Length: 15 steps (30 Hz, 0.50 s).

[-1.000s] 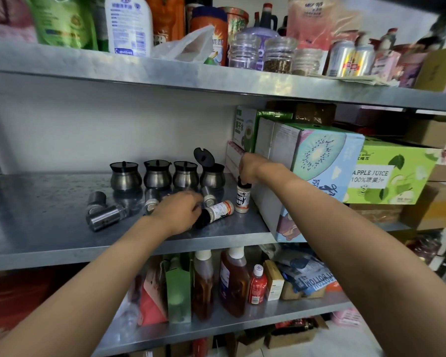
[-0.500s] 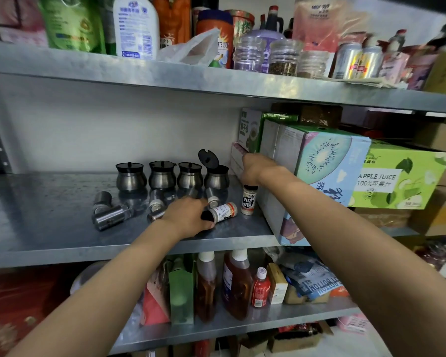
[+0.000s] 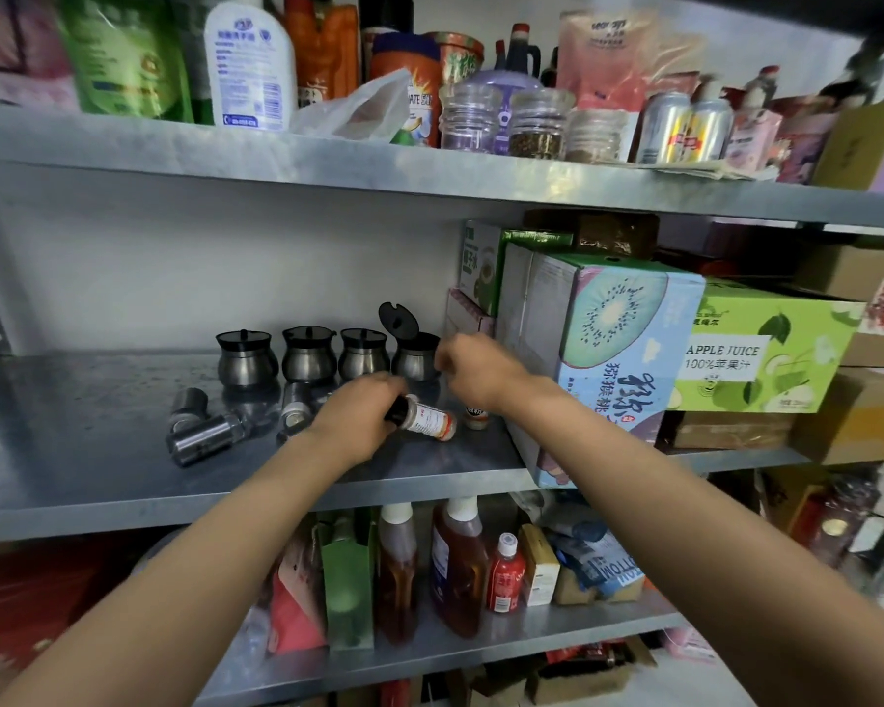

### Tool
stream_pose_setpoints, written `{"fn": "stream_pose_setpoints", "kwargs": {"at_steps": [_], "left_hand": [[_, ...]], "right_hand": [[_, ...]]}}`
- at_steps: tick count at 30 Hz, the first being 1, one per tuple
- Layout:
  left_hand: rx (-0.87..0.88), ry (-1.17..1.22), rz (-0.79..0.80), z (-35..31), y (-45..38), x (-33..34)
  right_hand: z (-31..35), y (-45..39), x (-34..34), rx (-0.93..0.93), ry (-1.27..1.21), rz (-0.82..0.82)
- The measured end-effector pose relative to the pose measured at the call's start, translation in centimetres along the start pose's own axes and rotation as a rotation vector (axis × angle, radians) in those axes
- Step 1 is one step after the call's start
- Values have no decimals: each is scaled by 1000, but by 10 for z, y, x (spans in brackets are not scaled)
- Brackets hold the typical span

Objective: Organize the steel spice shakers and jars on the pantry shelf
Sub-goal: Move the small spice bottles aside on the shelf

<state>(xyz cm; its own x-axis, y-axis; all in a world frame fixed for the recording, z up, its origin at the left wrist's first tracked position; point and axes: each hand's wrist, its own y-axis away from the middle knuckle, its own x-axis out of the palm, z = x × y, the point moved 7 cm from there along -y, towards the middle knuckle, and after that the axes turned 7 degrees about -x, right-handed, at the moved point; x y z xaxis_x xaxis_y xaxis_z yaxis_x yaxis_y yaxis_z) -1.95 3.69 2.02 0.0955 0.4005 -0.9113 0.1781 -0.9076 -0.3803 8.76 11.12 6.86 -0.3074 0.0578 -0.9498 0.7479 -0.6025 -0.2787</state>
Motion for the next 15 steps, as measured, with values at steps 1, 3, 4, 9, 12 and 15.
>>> {"fn": "stream_pose_setpoints", "kwargs": {"at_steps": [1, 3, 4, 9, 12, 15], "left_hand": [[13, 8, -2, -2, -2, -5], [41, 22, -14, -5, -6, -16], [53, 28, -17, -6, -8, -23], [150, -11, -29, -16, -19, -55], [179, -17, -45, -23, -20, -65], [200, 10, -78, -28, -19, -69]], "right_hand": [[-1, 2, 4, 4, -36, 7], [0, 7, 11, 2, -132, 22], [0, 10, 15, -1, -198, 26], [6, 23, 19, -46, -467, -5], [4, 24, 18, -29, -552, -70], [2, 27, 17, -8, -602, -114]]}}
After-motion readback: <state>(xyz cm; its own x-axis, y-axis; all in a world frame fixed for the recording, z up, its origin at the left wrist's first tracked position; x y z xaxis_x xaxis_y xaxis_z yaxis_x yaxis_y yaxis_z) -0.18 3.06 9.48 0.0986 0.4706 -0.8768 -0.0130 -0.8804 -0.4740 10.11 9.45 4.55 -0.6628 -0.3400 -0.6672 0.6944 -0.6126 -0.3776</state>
